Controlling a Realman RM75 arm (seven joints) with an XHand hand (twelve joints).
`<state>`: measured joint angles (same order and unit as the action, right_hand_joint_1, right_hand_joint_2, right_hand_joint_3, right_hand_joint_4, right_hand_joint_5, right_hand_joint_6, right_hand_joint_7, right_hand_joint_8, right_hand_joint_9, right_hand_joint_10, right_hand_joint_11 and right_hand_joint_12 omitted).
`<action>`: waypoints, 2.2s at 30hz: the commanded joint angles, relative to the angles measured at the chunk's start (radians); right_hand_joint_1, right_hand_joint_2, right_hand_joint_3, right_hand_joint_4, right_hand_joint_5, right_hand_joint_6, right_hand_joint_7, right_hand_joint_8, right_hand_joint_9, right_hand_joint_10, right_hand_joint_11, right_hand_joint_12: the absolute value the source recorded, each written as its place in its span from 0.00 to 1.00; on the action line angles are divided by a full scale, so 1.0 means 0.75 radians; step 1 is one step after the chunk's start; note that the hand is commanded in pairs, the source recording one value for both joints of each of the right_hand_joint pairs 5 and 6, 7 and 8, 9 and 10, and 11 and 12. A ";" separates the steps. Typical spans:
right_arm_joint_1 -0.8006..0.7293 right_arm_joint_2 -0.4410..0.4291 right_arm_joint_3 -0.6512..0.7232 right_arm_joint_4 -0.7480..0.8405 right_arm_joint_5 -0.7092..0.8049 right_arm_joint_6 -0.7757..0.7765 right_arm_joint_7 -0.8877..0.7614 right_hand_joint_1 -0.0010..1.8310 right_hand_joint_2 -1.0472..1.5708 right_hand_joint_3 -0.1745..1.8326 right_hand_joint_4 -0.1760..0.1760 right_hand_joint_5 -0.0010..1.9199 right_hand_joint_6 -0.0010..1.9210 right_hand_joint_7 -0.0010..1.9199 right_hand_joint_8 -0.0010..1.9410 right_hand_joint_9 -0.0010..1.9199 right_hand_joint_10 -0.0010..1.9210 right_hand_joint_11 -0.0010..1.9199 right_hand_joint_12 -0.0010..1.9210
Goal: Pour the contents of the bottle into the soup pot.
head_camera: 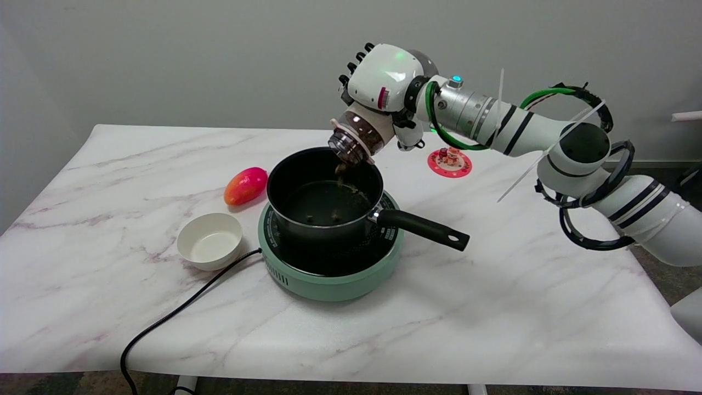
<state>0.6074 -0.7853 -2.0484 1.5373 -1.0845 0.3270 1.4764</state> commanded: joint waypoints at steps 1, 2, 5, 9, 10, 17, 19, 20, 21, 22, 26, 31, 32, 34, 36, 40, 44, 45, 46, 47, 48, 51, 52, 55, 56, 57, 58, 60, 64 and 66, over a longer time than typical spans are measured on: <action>0.134 0.036 -0.077 0.029 -0.057 0.075 -0.005 0.82 0.78 0.45 0.50 1.00 1.00 1.00 0.99 0.70 0.70 0.62 0.62; 0.138 0.036 -0.079 0.026 -0.059 0.072 -0.005 0.82 0.78 0.45 0.50 1.00 1.00 1.00 0.99 0.70 0.70 0.62 0.62; 0.149 0.035 -0.089 0.020 -0.073 0.070 -0.005 0.82 0.78 0.45 0.50 1.00 1.00 1.00 0.99 0.70 0.70 0.62 0.62; 0.172 0.030 -0.094 0.009 -0.086 0.078 -0.005 0.82 0.78 0.44 0.50 1.00 1.00 1.00 0.99 0.70 0.70 0.62 0.62; 0.175 0.030 -0.094 0.007 -0.087 0.078 -0.005 0.82 0.78 0.44 0.50 1.00 1.00 1.00 0.99 0.70 0.70 0.62 0.62; 0.199 0.029 -0.094 0.001 -0.106 0.078 -0.004 0.82 0.78 0.45 0.50 1.00 1.00 1.00 0.99 0.71 0.71 0.62 0.62; 0.198 0.029 -0.094 0.001 -0.106 0.076 0.000 0.82 0.78 0.45 0.50 1.00 1.00 1.00 0.99 0.71 0.71 0.62 0.62; 0.195 0.029 -0.094 0.001 -0.106 0.075 0.000 0.82 0.78 0.45 0.50 1.00 1.00 1.00 0.99 0.71 0.71 0.62 0.62; 0.192 0.029 -0.095 0.001 -0.106 0.073 0.001 0.82 0.78 0.45 0.50 1.00 1.00 1.00 0.99 0.71 0.71 0.62 0.62; 0.190 0.030 -0.096 0.001 -0.106 0.071 0.001 0.82 0.78 0.45 0.50 1.00 1.00 1.00 0.99 0.71 0.71 0.62 0.62; 0.189 0.030 -0.098 -0.005 -0.107 0.072 -0.005 0.82 0.78 0.45 0.50 1.00 1.00 1.00 0.99 0.71 0.71 0.62 0.62; 0.211 0.033 -0.098 -0.009 -0.130 0.080 -0.006 0.82 0.78 0.44 0.50 1.00 1.00 1.00 0.99 0.71 0.71 0.62 0.62; 0.219 0.036 -0.098 -0.006 -0.132 0.084 -0.006 0.82 0.78 0.44 0.50 1.00 1.00 1.00 0.99 0.72 0.71 0.62 0.62; 0.236 0.037 -0.098 -0.002 -0.132 0.098 -0.006 0.82 0.78 0.44 0.50 1.00 1.00 1.00 0.99 0.72 0.72 0.62 0.62; 0.256 0.041 -0.099 0.003 -0.132 0.113 0.002 0.82 0.78 0.44 0.50 1.00 1.00 1.00 0.99 0.72 0.72 0.63 0.62; 0.285 0.052 -0.106 0.010 -0.127 0.131 0.000 0.82 0.77 0.45 0.50 1.00 1.00 1.00 0.99 0.72 0.72 0.63 0.63; 0.300 0.057 -0.111 0.010 -0.129 0.134 -0.006 0.82 0.78 0.44 0.50 1.00 1.00 1.00 0.99 0.73 0.73 0.64 0.64; 0.302 0.057 -0.111 0.010 -0.130 0.133 -0.006 0.81 0.78 0.44 0.50 1.00 1.00 1.00 0.99 0.73 0.73 0.64 0.64; 0.306 0.057 -0.111 0.011 -0.131 0.132 -0.008 0.81 0.79 0.43 0.50 1.00 1.00 1.00 0.99 0.73 0.73 0.64 0.64; 0.307 0.055 -0.111 0.013 -0.132 0.132 -0.010 0.81 0.79 0.42 0.50 1.00 1.00 1.00 0.99 0.74 0.74 0.64 0.64; 0.307 0.055 -0.111 0.016 -0.132 0.132 -0.010 0.81 0.79 0.42 0.50 1.00 1.00 1.00 0.99 0.74 0.74 0.64 0.64; 0.306 0.055 -0.117 0.034 -0.148 0.133 -0.010 0.80 0.80 0.41 0.50 1.00 1.00 1.00 0.99 0.74 0.74 0.64 0.64; 0.304 0.055 -0.124 0.037 -0.150 0.131 -0.010 0.80 0.80 0.41 0.50 1.00 1.00 1.00 0.99 0.74 0.74 0.64 0.64; 0.300 0.057 -0.153 0.033 -0.152 0.134 0.004 0.80 0.81 0.39 0.50 1.00 1.00 1.00 0.99 0.75 0.74 0.64 0.64; 0.300 0.058 -0.166 0.031 -0.151 0.133 0.006 0.80 0.82 0.39 0.50 1.00 1.00 1.00 0.99 0.75 0.75 0.64 0.64; 0.300 0.061 -0.189 0.029 -0.148 0.128 0.012 0.80 0.82 0.39 0.50 1.00 1.00 1.00 0.99 0.75 0.75 0.65 0.64; 0.297 0.065 -0.214 0.030 -0.151 0.121 0.024 0.80 0.82 0.38 0.50 1.00 1.00 1.00 0.99 0.75 0.75 0.65 0.65; 0.284 0.069 -0.235 0.030 -0.154 0.105 0.042 0.80 0.82 0.38 0.50 1.00 1.00 1.00 0.99 0.75 0.75 0.65 0.65; 0.265 0.073 -0.248 0.039 -0.209 0.090 0.110 0.79 0.82 0.38 0.50 1.00 1.00 1.00 0.99 0.75 0.75 0.65 0.65; 0.264 0.073 -0.241 0.048 -0.267 0.084 0.143 0.79 0.82 0.38 0.50 1.00 1.00 1.00 0.99 0.75 0.75 0.65 0.65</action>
<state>0.8207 -0.7429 -2.1693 1.5555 -1.1924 0.4184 1.4866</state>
